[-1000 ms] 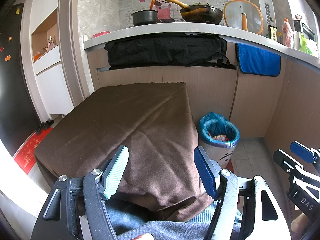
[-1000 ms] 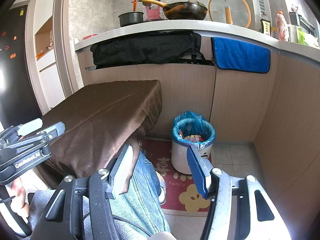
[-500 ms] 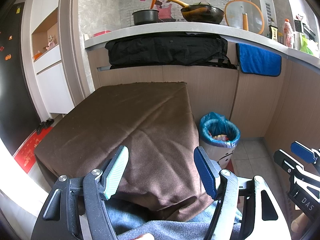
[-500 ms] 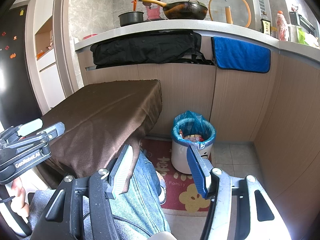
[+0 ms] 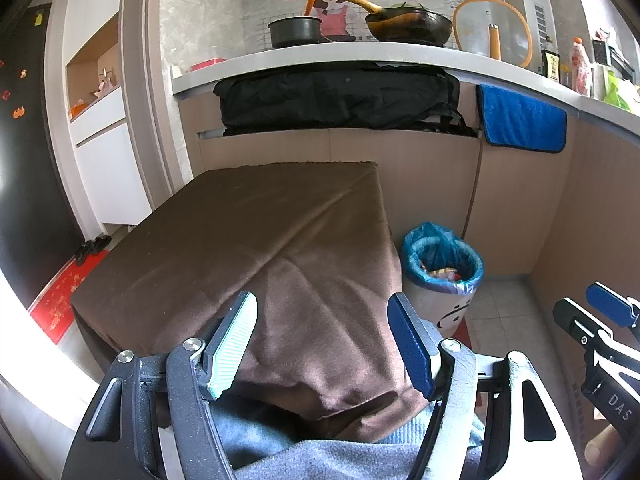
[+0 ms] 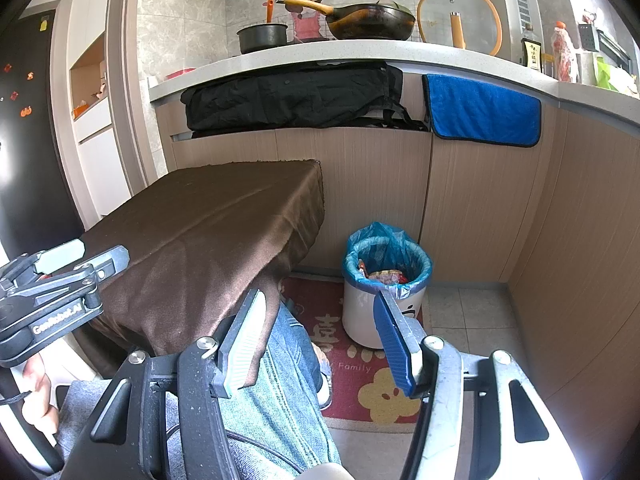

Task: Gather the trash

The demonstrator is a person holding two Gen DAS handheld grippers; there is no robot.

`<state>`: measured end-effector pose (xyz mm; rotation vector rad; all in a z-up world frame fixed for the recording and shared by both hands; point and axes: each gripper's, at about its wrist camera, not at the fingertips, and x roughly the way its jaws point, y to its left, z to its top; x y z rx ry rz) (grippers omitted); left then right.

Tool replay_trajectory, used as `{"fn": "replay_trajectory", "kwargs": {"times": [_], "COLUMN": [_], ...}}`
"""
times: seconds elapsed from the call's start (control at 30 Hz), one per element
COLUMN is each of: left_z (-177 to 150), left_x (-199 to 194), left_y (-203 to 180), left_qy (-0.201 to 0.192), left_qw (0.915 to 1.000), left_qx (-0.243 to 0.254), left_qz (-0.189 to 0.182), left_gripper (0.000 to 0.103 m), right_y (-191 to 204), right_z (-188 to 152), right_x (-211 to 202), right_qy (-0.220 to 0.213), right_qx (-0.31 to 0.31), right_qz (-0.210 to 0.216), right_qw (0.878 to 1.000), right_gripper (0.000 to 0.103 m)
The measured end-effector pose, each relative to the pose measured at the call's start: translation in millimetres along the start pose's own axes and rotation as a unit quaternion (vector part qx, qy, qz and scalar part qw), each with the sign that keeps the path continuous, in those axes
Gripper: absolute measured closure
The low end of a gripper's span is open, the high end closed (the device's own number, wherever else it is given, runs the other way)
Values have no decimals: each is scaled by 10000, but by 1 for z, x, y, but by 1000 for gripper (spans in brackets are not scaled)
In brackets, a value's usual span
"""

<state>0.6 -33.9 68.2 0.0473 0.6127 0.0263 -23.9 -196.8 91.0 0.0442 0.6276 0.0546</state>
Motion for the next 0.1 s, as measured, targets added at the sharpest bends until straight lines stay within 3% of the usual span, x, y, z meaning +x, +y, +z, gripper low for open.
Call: {"fn": "replay_trajectory", "kwargs": {"times": [0.1], "left_z": [0], "left_x": [-3], "left_y": [-3], "left_qy": [-55], "left_qw": [10000], "left_qx": [-20], "left_qz": [30], "left_gripper": [35], "right_y": [0], "right_z": [0], "right_x": [-1], "right_qy": [1], "right_qx": [0], "right_qz": [2], "right_qw": [10000], "right_gripper": [49]}}
